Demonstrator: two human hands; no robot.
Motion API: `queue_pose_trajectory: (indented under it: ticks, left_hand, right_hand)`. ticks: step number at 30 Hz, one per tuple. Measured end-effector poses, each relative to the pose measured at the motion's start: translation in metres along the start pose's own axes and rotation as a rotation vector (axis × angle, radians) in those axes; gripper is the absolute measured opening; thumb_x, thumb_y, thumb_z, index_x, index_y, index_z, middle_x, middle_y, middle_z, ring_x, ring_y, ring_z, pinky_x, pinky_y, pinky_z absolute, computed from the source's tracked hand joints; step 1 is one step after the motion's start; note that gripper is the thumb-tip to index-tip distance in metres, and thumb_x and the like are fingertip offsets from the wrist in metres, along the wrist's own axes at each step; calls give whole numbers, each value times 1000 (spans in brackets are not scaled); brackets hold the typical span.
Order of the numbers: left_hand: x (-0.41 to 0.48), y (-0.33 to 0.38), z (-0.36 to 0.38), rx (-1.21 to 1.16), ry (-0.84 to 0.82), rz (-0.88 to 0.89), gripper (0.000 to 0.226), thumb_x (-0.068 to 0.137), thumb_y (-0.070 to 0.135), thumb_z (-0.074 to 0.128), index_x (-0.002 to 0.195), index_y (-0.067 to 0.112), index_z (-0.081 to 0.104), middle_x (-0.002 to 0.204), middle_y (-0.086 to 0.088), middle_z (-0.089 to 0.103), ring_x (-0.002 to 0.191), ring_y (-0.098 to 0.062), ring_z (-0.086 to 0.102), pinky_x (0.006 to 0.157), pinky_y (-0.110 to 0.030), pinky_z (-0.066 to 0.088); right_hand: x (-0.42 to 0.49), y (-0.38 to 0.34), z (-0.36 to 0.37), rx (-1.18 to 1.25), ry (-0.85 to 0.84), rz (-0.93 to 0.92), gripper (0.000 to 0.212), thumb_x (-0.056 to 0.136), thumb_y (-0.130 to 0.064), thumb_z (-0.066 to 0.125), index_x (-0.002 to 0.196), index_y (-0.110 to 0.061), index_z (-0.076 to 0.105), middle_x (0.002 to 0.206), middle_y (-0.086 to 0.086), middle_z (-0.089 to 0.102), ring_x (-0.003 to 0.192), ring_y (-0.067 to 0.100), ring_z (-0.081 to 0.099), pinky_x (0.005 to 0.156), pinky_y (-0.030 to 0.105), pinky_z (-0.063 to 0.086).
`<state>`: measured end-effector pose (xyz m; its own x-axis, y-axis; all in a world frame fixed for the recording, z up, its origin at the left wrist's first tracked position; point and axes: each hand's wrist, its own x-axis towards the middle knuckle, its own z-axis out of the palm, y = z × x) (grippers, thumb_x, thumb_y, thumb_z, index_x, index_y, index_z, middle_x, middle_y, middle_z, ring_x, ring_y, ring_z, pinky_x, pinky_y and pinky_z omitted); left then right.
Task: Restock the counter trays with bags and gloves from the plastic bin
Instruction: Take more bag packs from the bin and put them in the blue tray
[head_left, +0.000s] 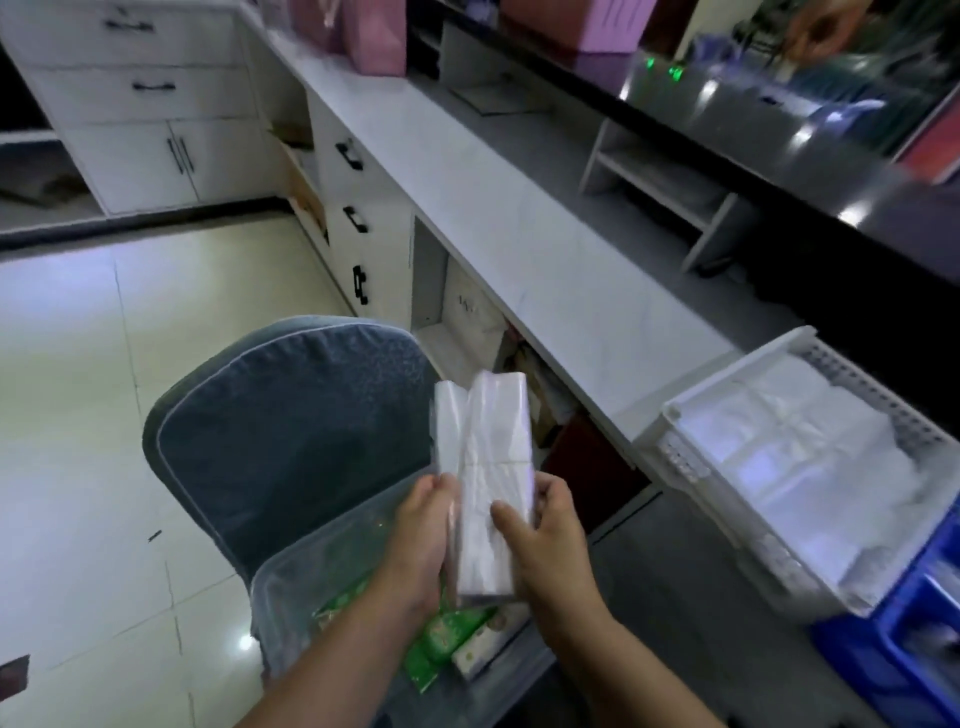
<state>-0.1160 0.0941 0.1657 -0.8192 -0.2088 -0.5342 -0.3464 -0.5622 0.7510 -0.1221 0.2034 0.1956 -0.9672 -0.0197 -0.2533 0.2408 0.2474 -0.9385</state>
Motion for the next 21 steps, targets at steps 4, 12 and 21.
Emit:
queue_pose_trajectory:
  ticks: [4, 12, 21]
  left_hand:
    - [-10, -2, 28, -27, -214, -7, 20, 85, 16, 62, 105, 15, 61, 93, -13, 75, 82, -27, 72, 59, -34, 58]
    - [-25, -14, 98, 618, -363, 235, 40, 69, 12, 72, 96, 36, 54, 94, 4, 68, 79, -9, 68, 56, -20, 53]
    - [-78, -38, 205, 1360, -524, 916, 30, 74, 22, 54, 98, 38, 47, 83, 7, 67, 74, -13, 64, 52, -22, 40]
  right_hand:
    - [-7, 0, -32, -222, 104, -110, 18, 92, -21, 52, 104, -34, 52, 103, -4, 61, 97, 17, 58, 88, 46, 49]
    - [-16, -15, -140, -702, 299, -283, 60, 87, -33, 58, 138, -34, 26, 141, -12, 24, 132, 10, 22, 110, 29, 22]
    - [-26, -47, -283, -1592, 11, -693, 84, 79, -16, 61, 147, -27, 13, 157, 7, 20, 147, 26, -1, 112, 52, -21]
